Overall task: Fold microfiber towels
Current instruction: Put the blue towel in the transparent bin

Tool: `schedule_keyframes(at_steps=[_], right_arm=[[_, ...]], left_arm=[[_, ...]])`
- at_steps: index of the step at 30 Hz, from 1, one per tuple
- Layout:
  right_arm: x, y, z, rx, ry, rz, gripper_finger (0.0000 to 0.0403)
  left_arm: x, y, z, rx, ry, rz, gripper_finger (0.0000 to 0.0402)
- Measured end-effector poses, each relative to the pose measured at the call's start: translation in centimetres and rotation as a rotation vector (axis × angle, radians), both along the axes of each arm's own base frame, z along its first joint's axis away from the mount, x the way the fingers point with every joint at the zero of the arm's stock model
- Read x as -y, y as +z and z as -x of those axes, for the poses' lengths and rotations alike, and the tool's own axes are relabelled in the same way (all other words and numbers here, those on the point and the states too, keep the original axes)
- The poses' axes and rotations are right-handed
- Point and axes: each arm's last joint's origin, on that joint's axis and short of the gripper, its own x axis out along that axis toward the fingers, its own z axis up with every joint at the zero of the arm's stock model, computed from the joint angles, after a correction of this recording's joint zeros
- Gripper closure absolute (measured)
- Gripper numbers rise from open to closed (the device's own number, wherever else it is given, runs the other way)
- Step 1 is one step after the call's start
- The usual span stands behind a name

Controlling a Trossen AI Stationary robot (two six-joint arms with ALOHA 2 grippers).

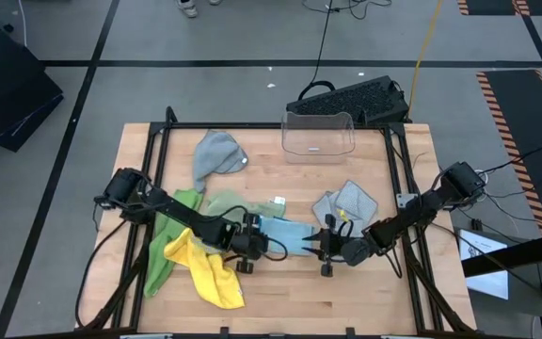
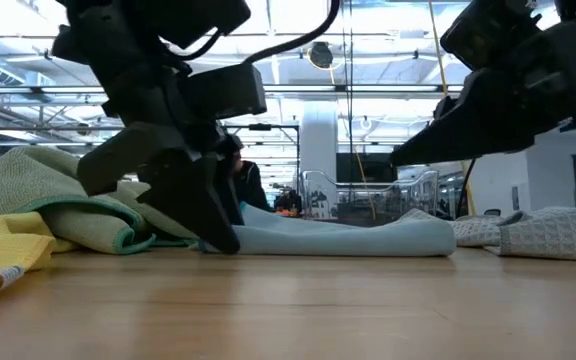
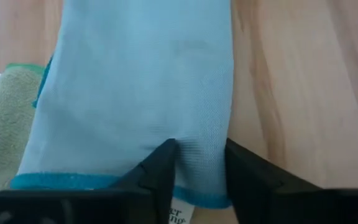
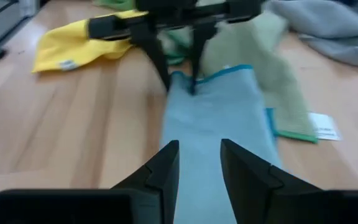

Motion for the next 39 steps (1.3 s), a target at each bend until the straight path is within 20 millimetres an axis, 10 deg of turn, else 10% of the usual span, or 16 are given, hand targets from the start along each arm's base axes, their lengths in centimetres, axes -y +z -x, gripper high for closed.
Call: schedule_keyframes(at_steps=[8,23,32,39], right_arm=[[-1.7,-1.6,-1.5,-0.049,0.034,0.031,0.0246],[-2.9,-2.3,-4.6,-0.223,-0.07,0.232,0.0178],[-2.9,-2.4,-4.7,-0.238,-0.057,0.14,0.0226],[-2.2,-2.8,-4.5,-0.294,-0.092,0.146,0.0376]], left_arm=[[-1.1,0.1,-0.3,-0.009,-0.017,0.011,0.0386],[-1.7,4.7,0.0,0.112,-0.062,0.141,0.038],[-1.8,4.6,0.1,0.101,-0.057,0.142,0.0385],[-1.7,4.6,0.0,0.105,-0.052,0.146,0.0382]])
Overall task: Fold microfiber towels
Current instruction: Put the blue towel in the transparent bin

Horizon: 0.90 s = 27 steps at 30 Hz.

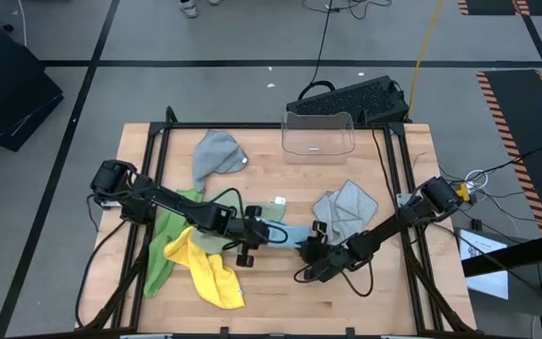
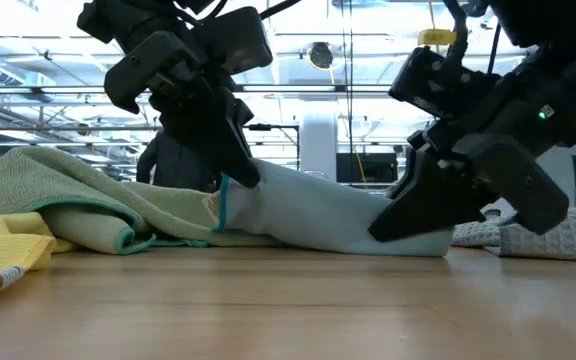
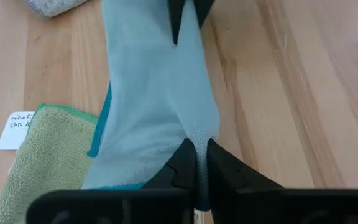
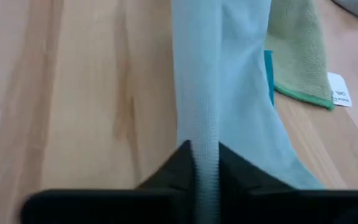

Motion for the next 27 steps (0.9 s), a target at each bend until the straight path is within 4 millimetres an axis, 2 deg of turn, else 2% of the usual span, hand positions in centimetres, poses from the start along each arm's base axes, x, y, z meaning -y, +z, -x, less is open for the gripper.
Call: schedule_keyframes(at_steps=[2,4,6,11,14,19,23,27], right_arm=[[0.0,0.1,0.0,-0.005,0.012,0.009,0.0388],[0.1,0.7,0.1,-0.003,0.02,0.013,0.0381],[0.3,1.6,0.2,0.005,0.018,0.01,0.0377],[1.5,3.7,0.8,-0.026,0.017,0.018,0.0393],[2.3,4.6,0.9,-0.034,-0.001,0.021,0.0389],[3.8,5.7,1.1,-0.066,0.001,0.073,0.039],[5.1,7.3,1.2,-0.059,-0.001,0.104,0.0391],[6.3,8.8,1.4,-0.043,0.015,0.119,0.0391]], left_arm=[[0.0,0.0,0.0,0.001,0.009,0.006,0.0387],[0.1,0.0,0.0,0.001,0.028,0.022,0.0385],[0.4,0.0,0.1,0.004,0.039,0.018,0.0365],[1.6,0.3,0.2,0.08,0.107,-0.108,0.0261],[2.4,1.1,-0.2,0.203,0.152,-0.136,0.0199],[3.2,2.4,-1.3,0.392,0.135,-0.115,0.0134],[1.6,1.8,-2.0,0.376,0.196,-0.114,0.0124],[-0.8,0.5,-2.2,0.269,0.284,-0.086,0.0164]])
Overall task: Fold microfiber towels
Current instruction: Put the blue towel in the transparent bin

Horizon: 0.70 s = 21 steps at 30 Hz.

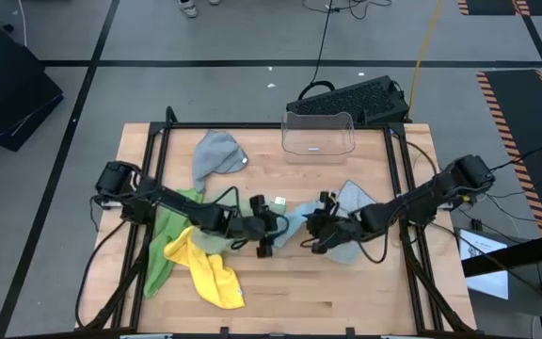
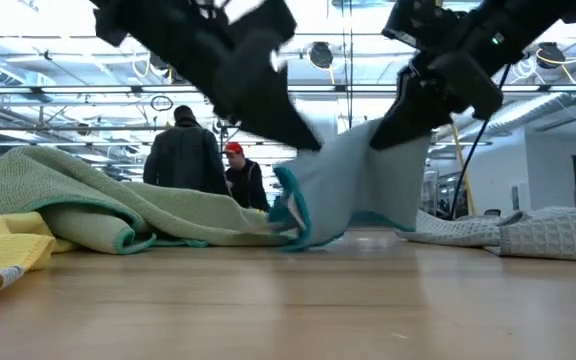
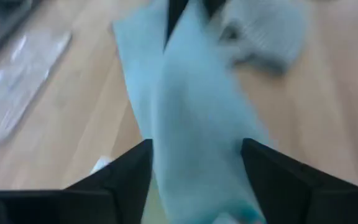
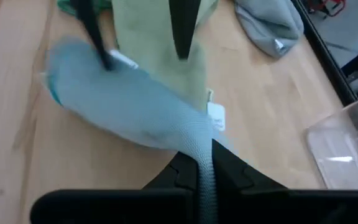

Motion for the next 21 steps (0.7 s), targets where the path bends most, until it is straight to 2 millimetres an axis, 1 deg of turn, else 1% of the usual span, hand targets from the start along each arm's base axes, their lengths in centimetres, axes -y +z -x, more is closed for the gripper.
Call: schedule_keyframes(at_steps=[2,5,8,11,14,17,19,21], right_arm=[[0.6,0.4,0.0,0.001,0.009,-0.006,0.0391],[1.5,0.7,-0.2,-0.006,0.014,0.004,0.0391],[2.5,0.5,-0.4,-0.039,0.012,0.031,0.0391],[3.8,0.4,-0.5,-0.066,-0.022,0.049,0.0391],[5.1,0.3,-0.5,-0.089,-0.055,0.062,0.0391],[6.2,0.3,-0.7,-0.099,-0.062,0.056,0.0391],[6.8,0.4,-0.8,-0.105,-0.064,0.053,0.0391],[7.3,0.7,-0.9,-0.104,-0.056,0.049,0.0391]], left_arm=[[-1.1,-0.3,-0.1,-0.025,0.013,0.029,0.0198],[-2.2,-0.2,-0.6,0.008,0.035,0.074,0.0241],[-2.6,0.5,-0.8,0.044,0.01,0.04,0.0257],[-2.6,2.3,-0.5,0.108,-0.002,0.038,0.026],[-2.5,3.9,-0.4,0.194,-0.007,0.053,0.0248],[-2.0,4.4,-0.7,0.273,-0.009,0.067,0.0215],[-1.8,3.8,-1.4,0.31,0.028,0.048,0.0184],[-1.9,2.2,-1.8,0.281,0.094,-0.008,0.0152]])
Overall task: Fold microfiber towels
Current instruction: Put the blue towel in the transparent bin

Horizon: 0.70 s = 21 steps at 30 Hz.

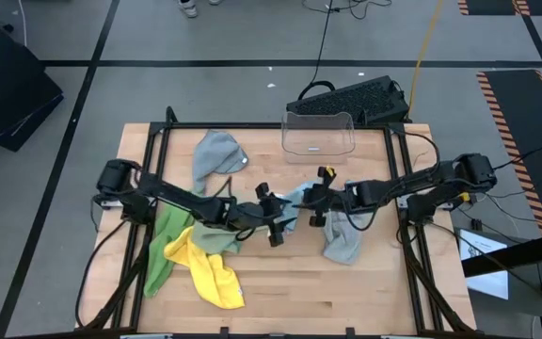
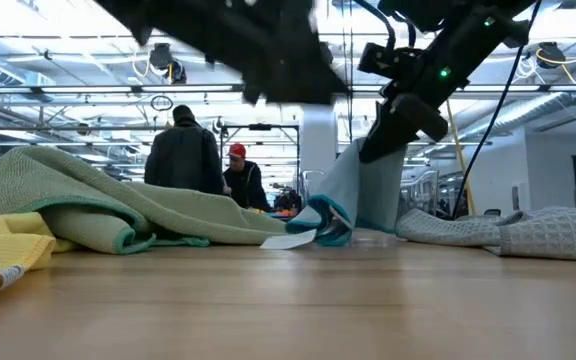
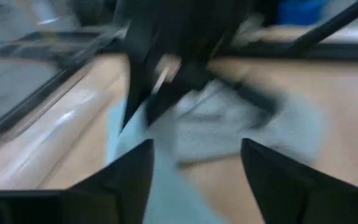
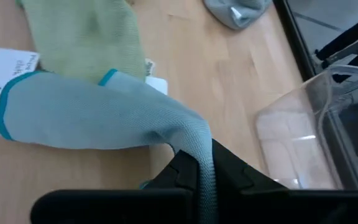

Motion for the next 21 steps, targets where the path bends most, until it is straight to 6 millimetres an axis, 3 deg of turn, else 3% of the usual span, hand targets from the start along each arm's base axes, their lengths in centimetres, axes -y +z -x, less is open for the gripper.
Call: schedule_keyframes(at_steps=[6,10,13,17,21], right_arm=[[1.2,1.0,0.3,0.015,-0.005,0.01,0.0391],[1.7,1.7,0.7,0.024,0.004,0.01,0.039],[1.9,2.1,1.0,0.032,0.002,0.014,0.039],[1.9,2.5,1.2,0.038,0.01,0.024,0.0389],[2.1,2.7,1.4,0.023,0.025,0.046,0.0389]], left_arm=[[-1.3,-3.6,-1.2,-0.05,0.081,-0.019,0.0091],[-3.1,-5.5,-1.8,-0.072,0.12,0.033,0.0086],[-4.5,-7.0,-2.0,-0.104,0.13,0.073,0.0104],[-5.7,-7.4,-2.0,-0.129,0.136,0.057,0.0193],[-5.8,-4.9,-1.8,-0.099,0.122,-0.042,0.0352]])
